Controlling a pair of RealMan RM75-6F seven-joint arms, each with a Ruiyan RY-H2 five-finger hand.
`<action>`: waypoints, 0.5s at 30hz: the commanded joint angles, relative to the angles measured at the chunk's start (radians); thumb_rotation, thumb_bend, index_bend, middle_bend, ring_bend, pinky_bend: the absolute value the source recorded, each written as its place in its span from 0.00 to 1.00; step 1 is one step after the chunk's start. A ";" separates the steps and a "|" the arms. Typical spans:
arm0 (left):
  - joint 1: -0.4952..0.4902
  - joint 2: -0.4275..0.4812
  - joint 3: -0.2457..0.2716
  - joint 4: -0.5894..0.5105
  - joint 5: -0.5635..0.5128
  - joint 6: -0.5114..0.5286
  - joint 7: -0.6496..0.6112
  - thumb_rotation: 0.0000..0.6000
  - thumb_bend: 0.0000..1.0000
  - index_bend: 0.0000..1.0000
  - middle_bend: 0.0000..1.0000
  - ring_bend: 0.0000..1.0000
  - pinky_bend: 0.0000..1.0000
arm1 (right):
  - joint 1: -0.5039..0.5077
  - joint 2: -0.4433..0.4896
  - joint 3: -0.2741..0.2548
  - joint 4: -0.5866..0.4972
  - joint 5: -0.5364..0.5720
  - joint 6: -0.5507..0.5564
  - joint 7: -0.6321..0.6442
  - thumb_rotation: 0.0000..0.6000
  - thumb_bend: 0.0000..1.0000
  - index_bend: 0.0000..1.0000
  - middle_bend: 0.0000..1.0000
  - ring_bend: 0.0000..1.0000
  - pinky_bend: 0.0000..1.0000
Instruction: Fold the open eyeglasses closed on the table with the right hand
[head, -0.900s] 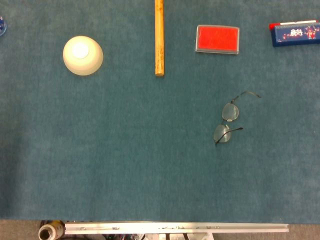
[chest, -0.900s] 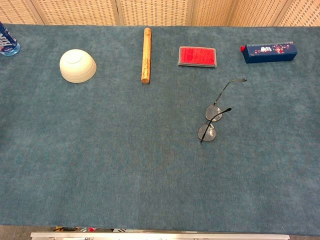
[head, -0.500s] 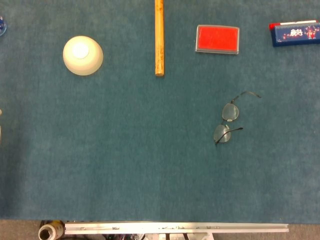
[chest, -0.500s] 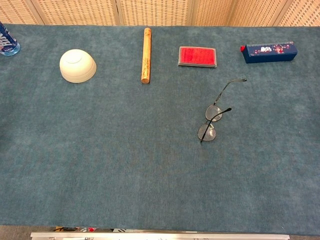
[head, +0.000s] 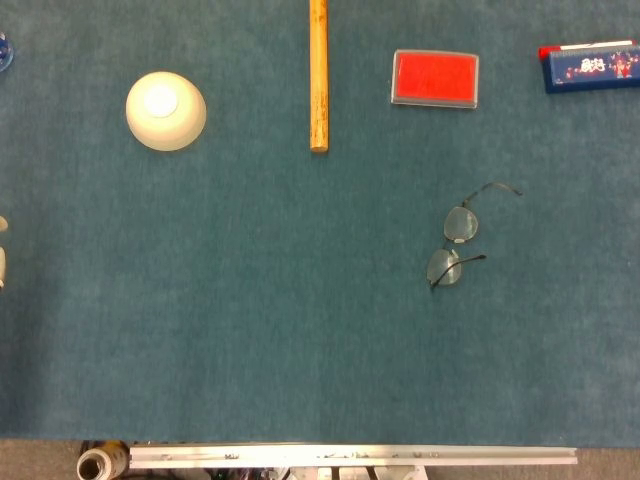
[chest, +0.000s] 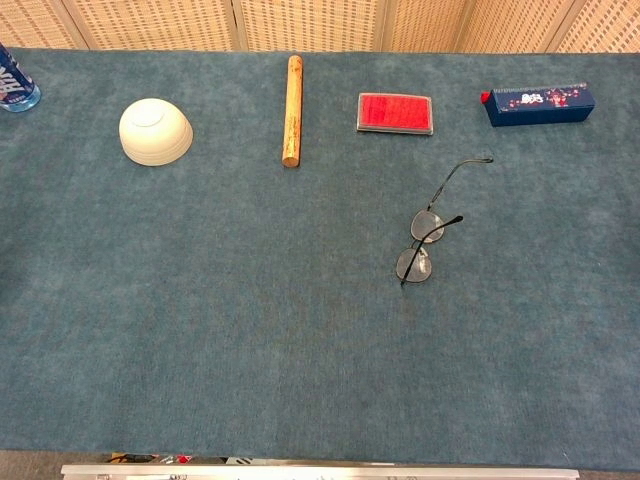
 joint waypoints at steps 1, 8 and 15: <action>-0.001 0.000 0.001 -0.001 -0.001 -0.002 0.000 1.00 0.44 0.41 0.33 0.14 0.28 | 0.005 -0.019 0.006 0.015 -0.005 0.008 0.002 1.00 0.17 0.41 0.41 0.28 0.47; -0.001 0.001 0.003 -0.004 0.003 -0.003 0.001 1.00 0.44 0.41 0.33 0.14 0.28 | 0.037 -0.068 0.036 0.021 -0.035 0.030 -0.032 1.00 0.26 0.45 0.44 0.28 0.47; 0.005 0.011 0.000 -0.011 0.002 0.008 -0.012 1.00 0.44 0.41 0.33 0.14 0.28 | 0.081 -0.106 0.061 -0.014 -0.038 0.001 -0.104 1.00 0.27 0.46 0.45 0.28 0.47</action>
